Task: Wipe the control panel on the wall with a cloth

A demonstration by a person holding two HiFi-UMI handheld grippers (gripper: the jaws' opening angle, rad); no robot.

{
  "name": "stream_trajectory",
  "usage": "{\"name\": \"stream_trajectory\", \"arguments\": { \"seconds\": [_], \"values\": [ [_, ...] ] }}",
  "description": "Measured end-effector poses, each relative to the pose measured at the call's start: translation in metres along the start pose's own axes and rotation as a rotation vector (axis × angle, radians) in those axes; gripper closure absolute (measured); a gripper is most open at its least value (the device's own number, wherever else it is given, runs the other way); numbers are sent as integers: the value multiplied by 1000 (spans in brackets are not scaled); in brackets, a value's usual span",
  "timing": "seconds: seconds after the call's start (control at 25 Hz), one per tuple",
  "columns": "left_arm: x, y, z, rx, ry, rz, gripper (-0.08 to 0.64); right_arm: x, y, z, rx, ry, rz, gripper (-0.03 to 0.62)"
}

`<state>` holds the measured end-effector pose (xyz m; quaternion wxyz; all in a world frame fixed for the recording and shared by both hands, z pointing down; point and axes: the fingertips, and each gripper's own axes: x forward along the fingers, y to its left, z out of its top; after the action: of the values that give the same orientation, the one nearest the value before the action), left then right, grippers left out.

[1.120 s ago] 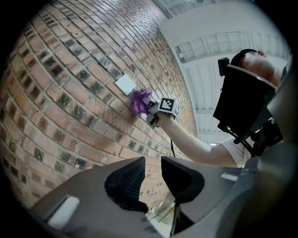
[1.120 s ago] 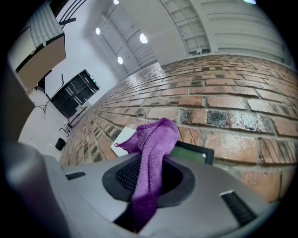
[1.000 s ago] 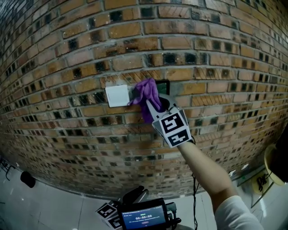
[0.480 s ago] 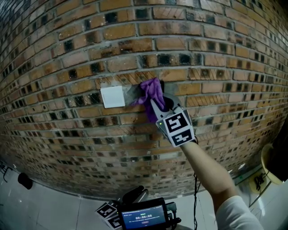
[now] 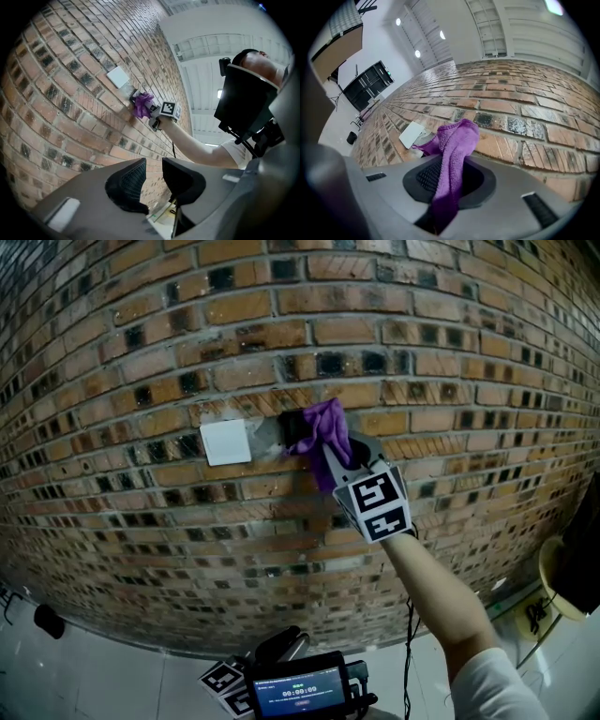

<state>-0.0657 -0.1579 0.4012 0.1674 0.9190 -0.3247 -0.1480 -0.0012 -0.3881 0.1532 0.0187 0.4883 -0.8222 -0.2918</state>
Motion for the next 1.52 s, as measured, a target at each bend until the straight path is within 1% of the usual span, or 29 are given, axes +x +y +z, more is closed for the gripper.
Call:
{"name": "stream_trajectory", "arguments": {
  "seconds": [0.12, 0.28, 0.4, 0.64, 1.0, 1.2, 1.52],
  "values": [
    [1, 0, 0, -3, 2, -6, 449, -4, -5, 1, 9, 4, -13, 514],
    [3, -1, -1, -10, 5, -16, 449, -9, -19, -8, -8, 25, -45, 514],
    [5, -3, -2, -10, 8, -26, 449, -16, -29, -8, -4, 30, -68, 514],
    [10, -4, -4, -17, 10, -42, 449, -26, -43, -15, -15, 49, -94, 514],
    [15, -7, -7, -18, 15, -55, 449, -39, -57, -18, -23, 56, -122, 514],
    [13, -5, -8, -25, 11, -42, 449, -47, -61, -20, -13, 58, -134, 514],
    [18, -6, -11, -31, 21, -55, 449, -62, -56, -14, -17, 41, -127, 514]
  ]
}}
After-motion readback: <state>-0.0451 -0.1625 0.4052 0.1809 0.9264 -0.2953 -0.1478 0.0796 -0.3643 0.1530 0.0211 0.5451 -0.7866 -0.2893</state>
